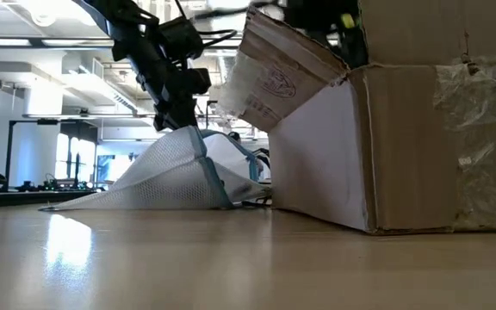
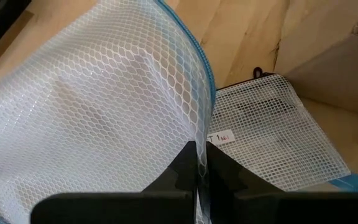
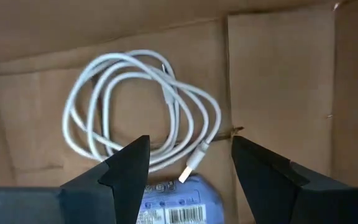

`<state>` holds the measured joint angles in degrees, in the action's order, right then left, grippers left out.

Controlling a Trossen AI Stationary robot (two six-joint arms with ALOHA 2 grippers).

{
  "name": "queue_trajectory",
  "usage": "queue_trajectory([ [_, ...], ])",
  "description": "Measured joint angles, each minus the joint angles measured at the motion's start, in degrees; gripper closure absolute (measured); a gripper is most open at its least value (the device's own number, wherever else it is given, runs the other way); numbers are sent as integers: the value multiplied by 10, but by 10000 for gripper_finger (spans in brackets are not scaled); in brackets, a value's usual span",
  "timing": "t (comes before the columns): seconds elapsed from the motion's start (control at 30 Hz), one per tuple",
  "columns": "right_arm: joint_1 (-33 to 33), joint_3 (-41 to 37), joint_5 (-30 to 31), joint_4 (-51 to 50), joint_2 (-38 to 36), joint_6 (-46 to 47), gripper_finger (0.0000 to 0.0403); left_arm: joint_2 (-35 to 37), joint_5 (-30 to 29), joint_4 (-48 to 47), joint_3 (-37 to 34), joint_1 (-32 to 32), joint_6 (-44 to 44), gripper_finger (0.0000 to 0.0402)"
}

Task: Pack items into zip bag
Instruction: Put the white charger cable into the blue transparent zip bag

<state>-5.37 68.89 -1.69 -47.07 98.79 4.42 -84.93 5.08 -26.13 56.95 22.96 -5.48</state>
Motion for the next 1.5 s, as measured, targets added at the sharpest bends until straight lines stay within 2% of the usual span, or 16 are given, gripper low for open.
queue_trajectory([
  [0.27,-1,-77,1,97,19,37,190,0,0,3,0,0,0,401],
  [0.4,-1,-81,1,114,38,49,192,0,0,6,0,0,0,401],
  [0.5,-3,-83,11,116,51,59,207,0,0,7,0,0,-1,401],
  [0.63,-3,-77,39,110,57,63,267,0,0,7,0,0,-9,401],
  [0.77,-3,-57,42,95,54,63,365,0,0,7,0,0,-11,401],
  [0.83,-3,-38,38,72,57,50,387,2,0,5,0,0,-11,401],
  [0.97,-2,17,36,0,57,36,379,6,-1,-4,0,0,-11,401],
  [1.1,-3,67,40,-51,41,4,394,14,0,-10,0,0,-11,401],
  [1.5,20,194,180,-82,6,-72,394,74,4,-80,1,0,9,401],
])
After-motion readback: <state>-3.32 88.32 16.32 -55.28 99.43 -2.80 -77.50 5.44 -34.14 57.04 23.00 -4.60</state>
